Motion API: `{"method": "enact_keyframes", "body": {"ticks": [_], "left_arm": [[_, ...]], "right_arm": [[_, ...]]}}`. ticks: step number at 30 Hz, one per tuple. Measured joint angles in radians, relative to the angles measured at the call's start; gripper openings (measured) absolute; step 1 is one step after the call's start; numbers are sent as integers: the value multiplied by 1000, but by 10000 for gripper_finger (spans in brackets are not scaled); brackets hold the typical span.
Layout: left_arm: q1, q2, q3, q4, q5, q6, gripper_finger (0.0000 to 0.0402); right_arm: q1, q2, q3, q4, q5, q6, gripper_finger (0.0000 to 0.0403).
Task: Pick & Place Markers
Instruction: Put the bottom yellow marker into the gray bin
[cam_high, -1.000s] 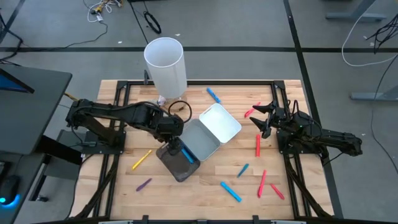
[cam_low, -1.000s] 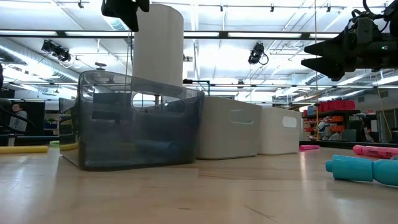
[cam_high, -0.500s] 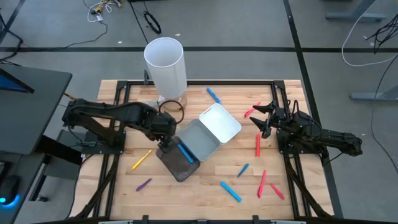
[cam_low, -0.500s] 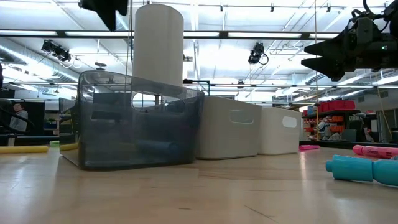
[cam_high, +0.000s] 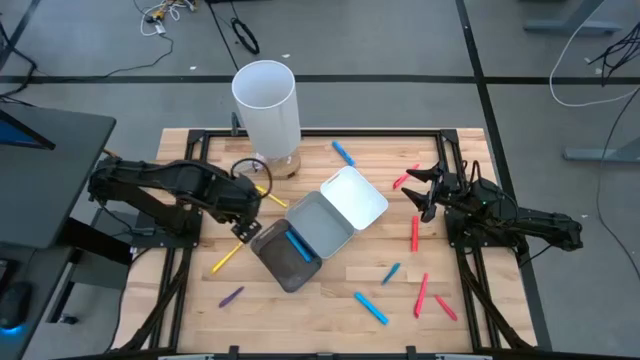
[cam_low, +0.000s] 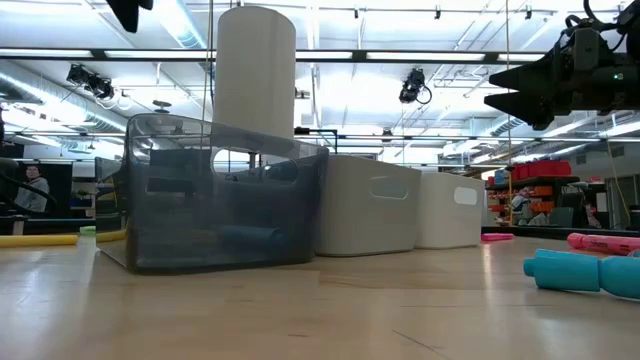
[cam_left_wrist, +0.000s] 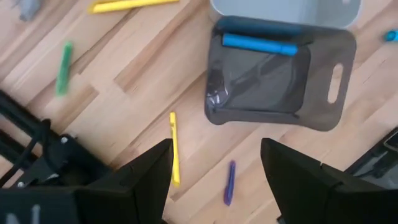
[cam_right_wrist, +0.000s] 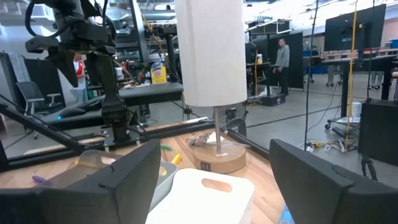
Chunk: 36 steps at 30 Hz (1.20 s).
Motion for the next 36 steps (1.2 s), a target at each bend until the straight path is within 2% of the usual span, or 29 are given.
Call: {"method": "enact_keyframes", "body": {"ticks": [7, 17, 27, 36], "left_arm": [[-46, -65, -10, -17, -11, -37, 248], [-72, -190, -170, -19, 7, -106, 248], [-72, -255, -249, -19, 19, -104, 248], [-85, -262, -253, -17, 19, -111, 248]], "right_arm": [[0, 0, 0, -1, -1, 0, 302], [0, 0, 0, 0, -1, 0, 302], [0, 0, 0, 1, -1, 0, 302], [0, 0, 0, 1, -1, 0, 302]]}}
